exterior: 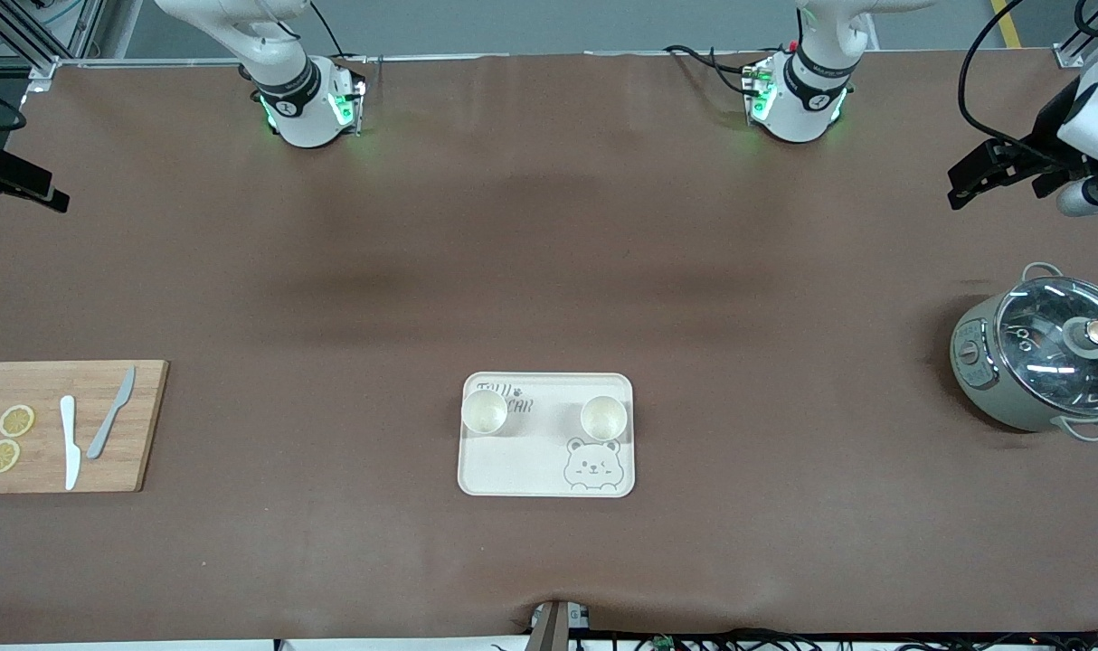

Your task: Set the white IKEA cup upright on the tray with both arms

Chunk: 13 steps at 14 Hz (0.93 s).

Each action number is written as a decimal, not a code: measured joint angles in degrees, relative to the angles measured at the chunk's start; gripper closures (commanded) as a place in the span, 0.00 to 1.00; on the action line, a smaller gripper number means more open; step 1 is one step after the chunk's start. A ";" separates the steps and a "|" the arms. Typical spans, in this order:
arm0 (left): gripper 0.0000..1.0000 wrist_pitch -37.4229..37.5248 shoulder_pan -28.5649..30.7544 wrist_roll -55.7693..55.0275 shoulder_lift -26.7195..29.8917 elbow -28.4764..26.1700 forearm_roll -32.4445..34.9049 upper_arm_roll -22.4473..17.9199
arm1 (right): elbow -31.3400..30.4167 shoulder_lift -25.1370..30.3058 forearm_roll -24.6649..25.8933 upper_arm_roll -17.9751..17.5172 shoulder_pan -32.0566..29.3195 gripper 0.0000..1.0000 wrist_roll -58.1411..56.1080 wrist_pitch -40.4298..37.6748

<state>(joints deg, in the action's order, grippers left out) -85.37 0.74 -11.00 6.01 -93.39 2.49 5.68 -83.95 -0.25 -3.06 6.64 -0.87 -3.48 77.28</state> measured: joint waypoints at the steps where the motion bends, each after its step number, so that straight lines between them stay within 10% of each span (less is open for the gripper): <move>1: 0.00 0.00 0.02 0.00 0.00 0.00 0.00 0.00 | 0.00 0.00 0.00 -0.09 0.00 0.00 -0.01 0.34; 13: 0.00 -0.25 0.03 0.00 -0.38 -0.03 0.00 -0.01 | 0.00 0.00 0.01 0.02 -0.03 0.00 -0.02 0.66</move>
<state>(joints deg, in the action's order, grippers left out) -85.62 0.77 -11.00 5.63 -93.42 2.49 5.67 -83.96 -0.25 -3.05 6.66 -0.90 -3.50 77.95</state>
